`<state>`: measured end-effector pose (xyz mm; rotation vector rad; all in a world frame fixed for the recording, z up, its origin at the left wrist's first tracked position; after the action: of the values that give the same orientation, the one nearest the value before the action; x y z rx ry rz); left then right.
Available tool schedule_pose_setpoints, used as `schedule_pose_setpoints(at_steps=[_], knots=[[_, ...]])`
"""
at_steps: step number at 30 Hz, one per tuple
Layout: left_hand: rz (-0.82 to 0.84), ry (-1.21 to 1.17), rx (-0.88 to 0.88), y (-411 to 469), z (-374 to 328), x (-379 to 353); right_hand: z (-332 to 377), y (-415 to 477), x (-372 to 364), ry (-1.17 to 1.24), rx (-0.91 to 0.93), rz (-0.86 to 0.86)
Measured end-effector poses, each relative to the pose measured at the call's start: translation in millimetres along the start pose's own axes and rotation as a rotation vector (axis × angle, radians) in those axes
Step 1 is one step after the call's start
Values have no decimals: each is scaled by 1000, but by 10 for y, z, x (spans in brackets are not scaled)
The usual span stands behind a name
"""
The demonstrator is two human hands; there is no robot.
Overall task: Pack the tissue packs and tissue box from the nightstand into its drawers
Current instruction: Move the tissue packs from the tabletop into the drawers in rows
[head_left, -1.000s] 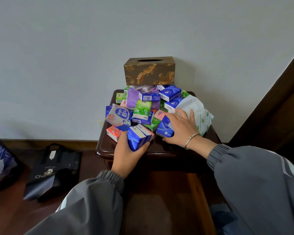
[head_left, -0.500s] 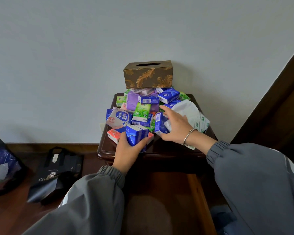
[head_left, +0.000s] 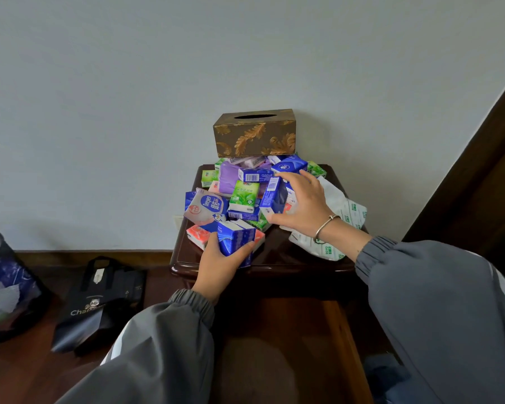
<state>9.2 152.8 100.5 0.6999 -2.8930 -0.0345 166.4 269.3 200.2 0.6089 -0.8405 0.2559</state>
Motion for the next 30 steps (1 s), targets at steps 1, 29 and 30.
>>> schedule_pose_setpoints(at_steps=[1,29,30], knots=[[3,3,-4,-1,1,2,23,0,20,54,8,10],[107,-107,-54,-28,44,55,-130,1274,-657,-172,-411,600],[108,-106,-56,-30,44,56,-141,1276,-670,-194,-419,613]])
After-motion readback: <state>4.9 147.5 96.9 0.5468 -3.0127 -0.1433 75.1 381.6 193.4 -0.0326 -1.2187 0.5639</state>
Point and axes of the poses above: each hand's wrist, its own y-axis towards the middle knuckle, its own x-axis out of the back of the hand, z = x × y, the point moved 7 cm from there along y, towards the middle knuckle, and after that the axes turned 5 degrees about -x, right-handed, at the moved point
